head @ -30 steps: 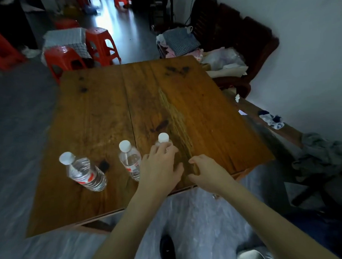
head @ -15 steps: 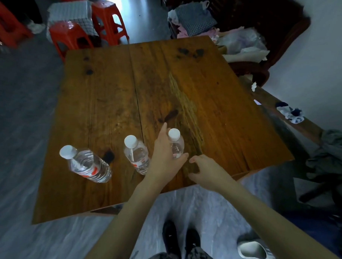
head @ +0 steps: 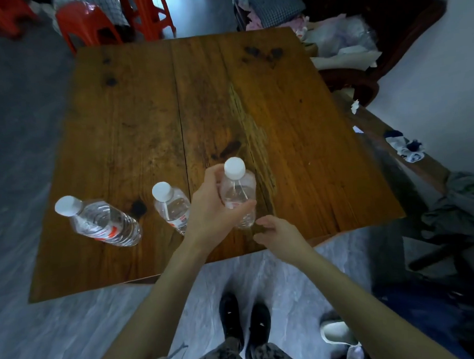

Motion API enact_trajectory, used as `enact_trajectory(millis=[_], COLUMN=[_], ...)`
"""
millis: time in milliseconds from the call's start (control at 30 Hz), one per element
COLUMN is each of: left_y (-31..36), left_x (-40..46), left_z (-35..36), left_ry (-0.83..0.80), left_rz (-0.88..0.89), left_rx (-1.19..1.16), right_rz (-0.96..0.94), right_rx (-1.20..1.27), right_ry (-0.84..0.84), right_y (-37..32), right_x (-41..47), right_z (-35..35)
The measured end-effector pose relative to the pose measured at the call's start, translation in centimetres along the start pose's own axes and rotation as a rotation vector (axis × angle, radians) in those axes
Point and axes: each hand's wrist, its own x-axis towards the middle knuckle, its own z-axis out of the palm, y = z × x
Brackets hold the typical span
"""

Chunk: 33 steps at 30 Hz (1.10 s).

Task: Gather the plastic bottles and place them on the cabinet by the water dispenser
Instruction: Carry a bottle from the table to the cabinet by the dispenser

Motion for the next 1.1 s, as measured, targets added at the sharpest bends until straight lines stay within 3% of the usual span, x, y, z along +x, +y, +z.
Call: enact_trajectory(millis=[133, 233, 400, 667, 933, 1100], left_y=[3.9, 6.1, 9.2, 13.3, 16.6, 17.7], left_x=[0.8, 0.8, 0.3, -0.2, 0.6, 0.7], left_z=[-1.9, -2.0, -0.4, 4.5, 10.6, 14.4], left_ry=[-0.053, -0.135, -0.213, -0.341, -0.583, -0.769], left_rz=[0.083, 0.152, 0.217, 0.289, 0.457, 0.649], left_rx=[-0.029, 0.0, 0.027, 0.011, 0.043, 0.018], right_rz=[0.363, 0.354, 0.286, 0.225, 0.203, 0.204], right_rx=[0.88, 1.159, 1.212, 1.343, 1.554, 1.759], right_ry=[-0.102, -0.156, -0.225, -0.178, 0.094, 0.329], right_y=[0.9, 1.9, 2.9, 5.5, 9.8, 12.4], right_x=[-0.8, -1.8, -3.6, -6.4, -10.8, -13.8], right_z=[-1.8, -3.6, -5.7, -9.3, -11.9, -11.2])
